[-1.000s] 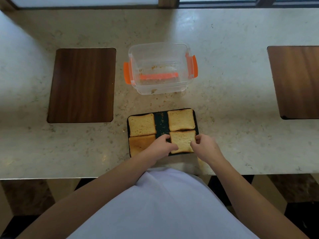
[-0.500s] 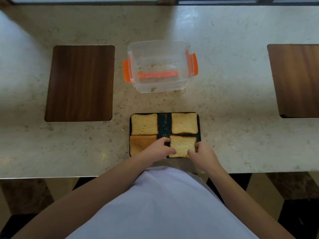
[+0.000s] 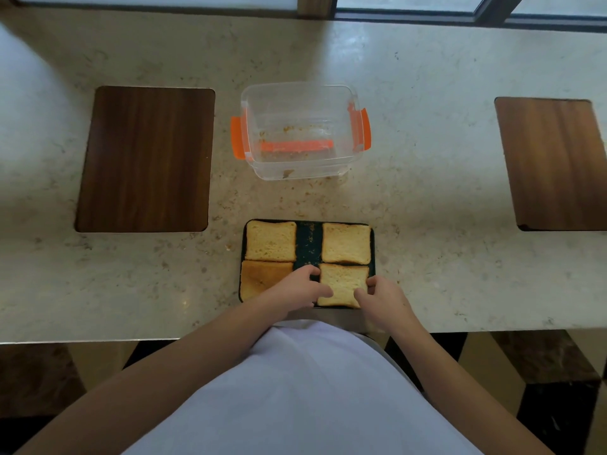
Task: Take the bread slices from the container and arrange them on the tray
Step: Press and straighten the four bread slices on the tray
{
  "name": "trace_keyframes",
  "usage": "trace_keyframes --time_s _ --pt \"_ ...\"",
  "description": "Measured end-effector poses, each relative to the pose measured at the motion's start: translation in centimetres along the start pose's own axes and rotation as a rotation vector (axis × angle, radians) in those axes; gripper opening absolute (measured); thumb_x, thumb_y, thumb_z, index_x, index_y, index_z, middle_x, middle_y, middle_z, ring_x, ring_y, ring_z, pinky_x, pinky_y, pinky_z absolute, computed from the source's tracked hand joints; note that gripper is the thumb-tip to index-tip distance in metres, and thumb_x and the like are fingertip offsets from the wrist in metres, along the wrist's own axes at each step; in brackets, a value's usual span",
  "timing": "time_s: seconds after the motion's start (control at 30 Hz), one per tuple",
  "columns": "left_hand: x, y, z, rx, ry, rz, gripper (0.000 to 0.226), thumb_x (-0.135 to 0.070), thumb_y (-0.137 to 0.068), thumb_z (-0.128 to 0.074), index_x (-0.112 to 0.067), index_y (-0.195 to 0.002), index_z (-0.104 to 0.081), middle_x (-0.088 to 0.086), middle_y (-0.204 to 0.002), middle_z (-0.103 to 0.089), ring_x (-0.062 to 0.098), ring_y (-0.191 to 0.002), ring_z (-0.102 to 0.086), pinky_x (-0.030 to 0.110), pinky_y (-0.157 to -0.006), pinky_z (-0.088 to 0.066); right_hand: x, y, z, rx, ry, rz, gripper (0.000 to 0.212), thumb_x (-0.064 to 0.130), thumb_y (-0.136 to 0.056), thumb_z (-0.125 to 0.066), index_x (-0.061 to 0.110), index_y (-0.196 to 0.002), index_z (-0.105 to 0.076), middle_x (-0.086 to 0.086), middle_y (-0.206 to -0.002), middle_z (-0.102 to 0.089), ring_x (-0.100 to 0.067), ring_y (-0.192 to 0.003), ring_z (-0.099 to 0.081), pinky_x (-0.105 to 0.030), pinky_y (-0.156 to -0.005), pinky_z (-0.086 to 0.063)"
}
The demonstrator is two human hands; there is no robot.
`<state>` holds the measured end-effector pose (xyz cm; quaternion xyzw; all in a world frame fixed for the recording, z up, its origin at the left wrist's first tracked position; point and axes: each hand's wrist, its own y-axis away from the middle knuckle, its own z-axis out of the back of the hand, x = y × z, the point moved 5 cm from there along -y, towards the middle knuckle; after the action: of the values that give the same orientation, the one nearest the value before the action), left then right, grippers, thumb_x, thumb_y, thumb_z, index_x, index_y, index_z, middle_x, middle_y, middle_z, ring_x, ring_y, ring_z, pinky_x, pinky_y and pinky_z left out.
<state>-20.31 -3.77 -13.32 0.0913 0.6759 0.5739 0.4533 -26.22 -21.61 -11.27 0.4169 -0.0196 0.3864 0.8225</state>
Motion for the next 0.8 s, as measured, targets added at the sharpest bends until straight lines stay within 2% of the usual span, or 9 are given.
trace_keyframes --time_s 0.13,0.27,0.33,0.4,0.47,0.53,0.6,0.7,0.8 --pt "-0.4 -0.2 -0.4 -0.009 -0.002 0.01 0.077 -0.031 -0.082 -0.074 -0.021 -0.15 -0.039 0.01 -0.132 -0.058 0.02 -0.103 -0.066 0.04 -0.096 -0.056 0.3 0.0 0.3 0.009 0.042 0.021 0.023 0.026 -0.088 -0.056 0.006 -0.095 -0.064 -0.017 -0.092 -0.071 -0.03 -0.081 -0.067 -0.046 -0.07 -0.057" --pt "-0.4 -0.2 -0.5 -0.003 0.007 0.011 0.076 -0.032 -0.084 -0.073 -0.021 -0.151 -0.039 0.008 -0.125 -0.061 0.016 -0.101 -0.065 0.031 -0.087 -0.058 0.2 -0.3 0.4 0.018 0.056 0.025 0.021 0.027 -0.089 -0.055 0.007 -0.092 -0.06 -0.01 -0.094 -0.064 -0.023 -0.076 -0.059 -0.04 -0.064 -0.05" --pt "-0.4 0.0 -0.4 0.005 0.015 0.016 0.075 -0.033 -0.085 -0.072 -0.021 -0.151 -0.038 0.007 -0.126 -0.061 0.015 -0.102 -0.065 0.026 -0.079 -0.057 0.1 -0.3 0.5 0.0 0.026 0.028 0.023 0.026 -0.089 -0.056 0.007 -0.1 -0.065 -0.01 -0.093 -0.068 -0.023 -0.078 -0.064 -0.04 -0.068 -0.055" --pt "-0.5 0.3 -0.2 -0.01 -0.007 0.001 0.071 -0.031 -0.087 -0.07 -0.019 -0.15 -0.039 0.008 -0.131 -0.059 0.017 -0.105 -0.064 0.026 -0.078 -0.056 0.0 -0.5 0.7 -0.059 0.001 0.03 0.028 0.025 -0.089 -0.058 0.006 -0.11 -0.064 -0.009 -0.094 -0.069 -0.023 -0.081 -0.065 -0.042 -0.07 -0.056" --pt "-1.0 0.9 0.9 -0.125 -0.067 -0.09 0.058 -0.025 -0.091 -0.067 -0.016 -0.144 -0.047 0.002 -0.119 -0.063 0.015 -0.098 -0.065 0.029 -0.079 -0.058 -0.3 -1.1 1.3 -0.12 -0.009 0.014 0.031 0.025 -0.091 -0.059 0.01 -0.119 -0.061 -0.006 -0.102 -0.066 -0.02 -0.083 -0.063 -0.038 -0.069 -0.055" --pt "-1.5 1.8 3.6 -0.362 -0.113 -0.219 0.041 -0.017 -0.093 -0.063 -0.015 -0.134 -0.058 -0.006 -0.098 -0.065 0.008 -0.083 -0.064 0.024 -0.069 -0.054 -0.8 -2.0 1.9 -0.141 -0.036 -0.008 0.038 0.024 -0.093 -0.06 0.01 -0.129 -0.057 -0.005 -0.111 -0.064 -0.018 -0.091 -0.061 -0.035 -0.075 -0.052" --pt "-1.1 2.9 7.1 -0.595 -0.103 -0.265 0.03 -0.013 -0.094 -0.061 -0.016 -0.124 -0.063 -0.006 -0.09 -0.064 0.006 -0.075 -0.062 0.019 -0.061 -0.046 -0.8 -3.0 2.3 -0.127 -0.069 -0.029 0.042 0.023 -0.094 -0.059 0.009 -0.133 -0.057 -0.004 -0.113 -0.063 -0.017 -0.093 -0.059 -0.032 -0.075 -0.048" --pt "1.2 3.8 11.7 -0.778 -0.071 -0.184 0.035 -0.014 -0.094 -0.061 -0.01 -0.128 -0.06 0.001 -0.105 -0.065 0.016 -0.09 -0.063 0.024 -0.074 -0.044 -0.4 -4.3 2.3 -0.077 -0.1 -0.055 0.04 0.026 -0.095 -0.058 0.008 -0.131 -0.058 0.001 -0.096 -0.061 -0.013 -0.08 -0.057 -0.03 -0.065 -0.044" --pt "3.7 3.4 13.4 -0.687 -0.051 0.007 0.049 -0.022 -0.094 -0.058 -0.006 -0.14 -0.051 0.012 -0.128 -0.06 0.029 -0.116 -0.057 0.038 -0.094 -0.044 -0.1 -5.1 2.3 -0.05 -0.128 -0.085 0.039 0.026 -0.093 -0.058 0.004 -0.125 -0.061 -0.002 -0.085 -0.063 -0.014 -0.075 -0.059 -0.038 -0.067 -0.053"
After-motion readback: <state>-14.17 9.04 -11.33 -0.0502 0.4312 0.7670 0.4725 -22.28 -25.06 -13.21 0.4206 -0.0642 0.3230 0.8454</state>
